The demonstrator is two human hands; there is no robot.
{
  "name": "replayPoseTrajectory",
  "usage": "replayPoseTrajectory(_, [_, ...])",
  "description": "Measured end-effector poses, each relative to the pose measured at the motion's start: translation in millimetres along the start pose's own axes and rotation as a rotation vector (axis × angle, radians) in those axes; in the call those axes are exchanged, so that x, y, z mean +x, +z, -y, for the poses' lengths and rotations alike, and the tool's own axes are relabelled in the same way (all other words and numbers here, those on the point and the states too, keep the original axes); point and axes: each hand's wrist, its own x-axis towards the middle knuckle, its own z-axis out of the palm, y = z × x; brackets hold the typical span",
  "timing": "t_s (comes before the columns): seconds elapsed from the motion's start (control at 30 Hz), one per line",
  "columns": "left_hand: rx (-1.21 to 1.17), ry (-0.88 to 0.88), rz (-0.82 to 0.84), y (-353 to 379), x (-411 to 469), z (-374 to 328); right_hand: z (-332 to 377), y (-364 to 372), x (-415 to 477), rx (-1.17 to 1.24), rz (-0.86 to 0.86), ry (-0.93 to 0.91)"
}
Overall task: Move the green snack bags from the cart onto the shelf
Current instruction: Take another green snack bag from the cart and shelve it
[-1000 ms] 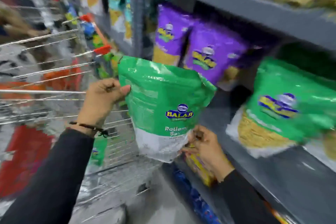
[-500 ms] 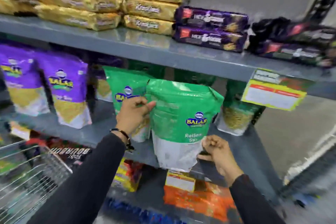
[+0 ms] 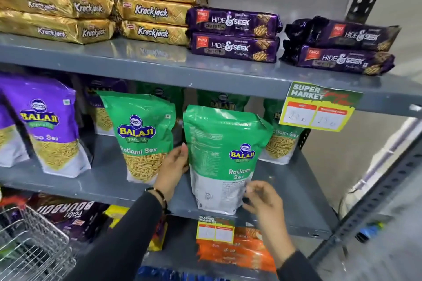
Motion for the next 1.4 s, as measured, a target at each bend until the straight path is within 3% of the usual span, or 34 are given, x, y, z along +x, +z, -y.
replayPoseTrajectory(0.1, [0.051, 0.011, -0.045, 5, -4, 8, 2, 12, -2, -0.034, 0.211, 0.078])
replayPoseTrajectory(0.2, [0.172, 0.142, -0.153, 17, -17, 1, 13, 21, 20, 0.073, 0.399, 0.199])
replayPoseTrajectory(0.27, [0.177, 0.226, -0.117, 28, -35, 12, 17, 24, 35, 0.063, 0.391, 0.198])
replayPoseTrajectory(0.37, [0.079, 0.201, -0.014, 38, -58, 28, 16, 19, 43, 0.144, 0.198, 0.073])
replayPoseTrajectory(0.43, [0.001, 0.192, -0.126, 31, -43, 26, 8, 11, 41, 0.175, 0.129, -0.006])
replayPoseTrajectory(0.5, [-0.002, 0.172, -0.153, 18, -20, 20, -6, 7, 37, 0.191, 0.127, -0.063])
replayPoseTrajectory(0.63, [0.144, 0.063, 0.089, 5, 17, 22, -21, 14, 44, 0.143, 0.191, -0.105])
replayPoseTrajectory(0.7, [0.106, 0.045, 0.135, 3, 25, 31, -24, 17, 58, 0.172, 0.214, -0.073])
replayPoseTrajectory(0.87, [-0.004, 0.126, -0.096, 11, 31, 46, -17, 17, 101, 0.162, 0.341, 0.005])
replayPoseTrajectory(1.0, [0.027, 0.172, -0.164, 17, 25, 48, -18, 18, 110, 0.18, 0.383, 0.012])
replayPoseTrajectory(1.13, [0.056, 0.146, -0.145, 13, 23, 46, -23, 24, 100, 0.179, 0.264, -0.054])
replayPoseTrajectory(1.27, [0.12, 0.19, -0.15, -1, 10, 36, -20, 50, 63, 0.147, -0.321, -0.354])
replayPoseTrajectory(1.33, [0.117, 0.196, -0.162, -20, -5, 29, -17, 72, 36, 0.169, -0.319, -0.47])
replayPoseTrajectory(1.4, [0.107, 0.199, -0.187, -46, -27, 25, -15, 98, 12, 0.157, -0.146, -0.545])
